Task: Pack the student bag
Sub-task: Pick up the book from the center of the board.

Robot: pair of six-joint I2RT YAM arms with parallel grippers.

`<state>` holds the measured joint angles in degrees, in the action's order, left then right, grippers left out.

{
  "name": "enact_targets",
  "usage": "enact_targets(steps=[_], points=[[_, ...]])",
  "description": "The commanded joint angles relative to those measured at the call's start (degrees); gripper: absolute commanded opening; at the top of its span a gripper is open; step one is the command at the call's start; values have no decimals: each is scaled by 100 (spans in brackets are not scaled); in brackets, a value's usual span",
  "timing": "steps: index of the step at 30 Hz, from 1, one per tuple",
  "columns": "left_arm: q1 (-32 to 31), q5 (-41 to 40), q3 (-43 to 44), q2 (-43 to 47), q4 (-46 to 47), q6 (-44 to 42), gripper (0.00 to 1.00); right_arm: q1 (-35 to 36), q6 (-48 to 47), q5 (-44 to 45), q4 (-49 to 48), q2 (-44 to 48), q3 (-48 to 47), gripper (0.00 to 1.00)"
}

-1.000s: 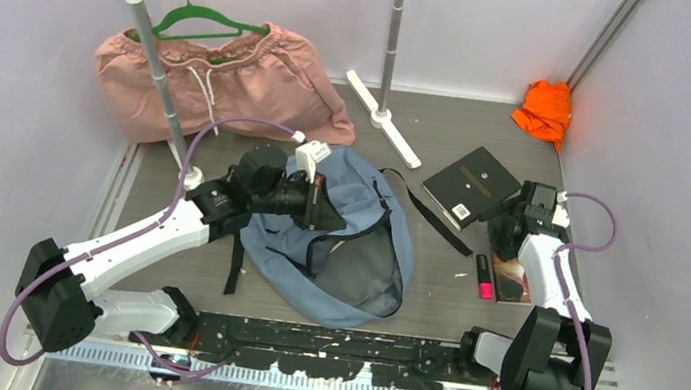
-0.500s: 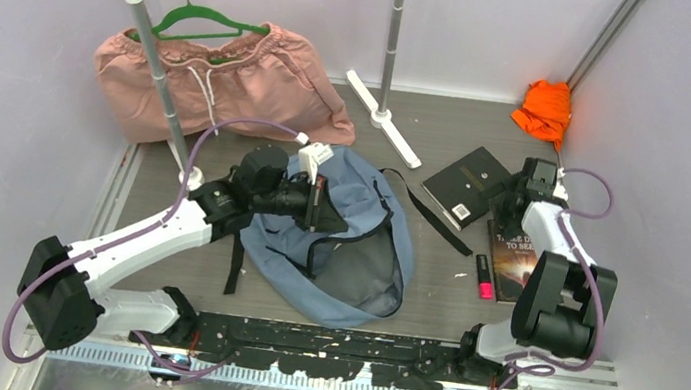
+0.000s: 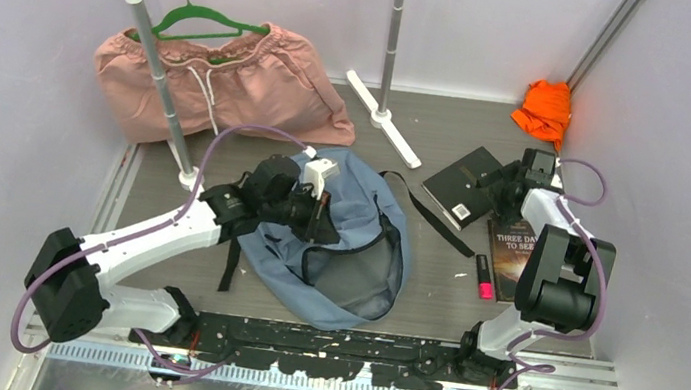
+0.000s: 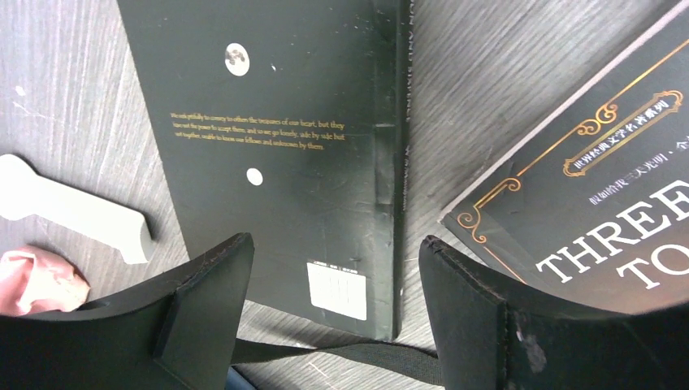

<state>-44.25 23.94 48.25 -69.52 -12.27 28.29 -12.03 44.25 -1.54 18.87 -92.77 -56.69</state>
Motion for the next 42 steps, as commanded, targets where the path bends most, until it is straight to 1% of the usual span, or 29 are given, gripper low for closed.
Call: enact_targets(steps=[1,3,8,10,11,13,15,16,17,21,22,24,26,30,33,34,37,39,42], points=[[4,-559,729,-82,-818,-568,3,-26,59,-137,-311,62,-34,80],[4,-655,875,-95,-897,-632,5,-35,57,-167,-360,90,13,80],[5,-548,1063,-188,-915,-607,4,-45,57,-208,-406,135,85,80],[4,-555,1084,-198,-934,-591,7,-52,66,-230,-426,136,108,80],[4,-584,1082,-194,-941,-584,11,-53,65,-250,-439,146,121,80],[4,-662,1082,-177,-969,-560,23,-54,64,-269,-462,161,146,80],[4,-692,1116,-159,-1011,-537,39,-60,53,-272,-462,181,170,80],[4,-694,1147,-156,-1033,-528,50,-62,50,-274,-470,194,179,80],[4,-709,1191,-144,-1075,-527,58,-69,45,-269,-472,198,184,80],[4,-757,1543,-134,-1137,-553,74,-126,23,-320,-480,224,202,80],[4,-735,1686,-181,-1118,-561,77,-158,22,-338,-486,247,202,80],[4,-725,2028,-378,-1022,-523,79,-202,9,-336,-482,306,181,80],[4,-698,2465,-775,-897,-357,79,-293,2,-325,-429,364,131,80],[-16,-574,3697,-2063,-704,76,81,-491,56,-468,-423,489,93,80],[-71,-304,4835,-3210,-892,169,83,-504,-112,-389,-23,384,-232,80],[-116,-349,5216,-3578,-1014,135,83,-503,-182,-321,193,316,-376,81],[-329,-981,6289,-4731,-1398,16,84,-546,-300,-328,433,223,-597,81],[-454,-1391,6920,-5358,-1650,-16,84,-620,-301,-523,233,277,-498,81],[-567,-1583,7730,-6180,-1734,17,85,-708,-281,-681,-100,318,-344,81]])
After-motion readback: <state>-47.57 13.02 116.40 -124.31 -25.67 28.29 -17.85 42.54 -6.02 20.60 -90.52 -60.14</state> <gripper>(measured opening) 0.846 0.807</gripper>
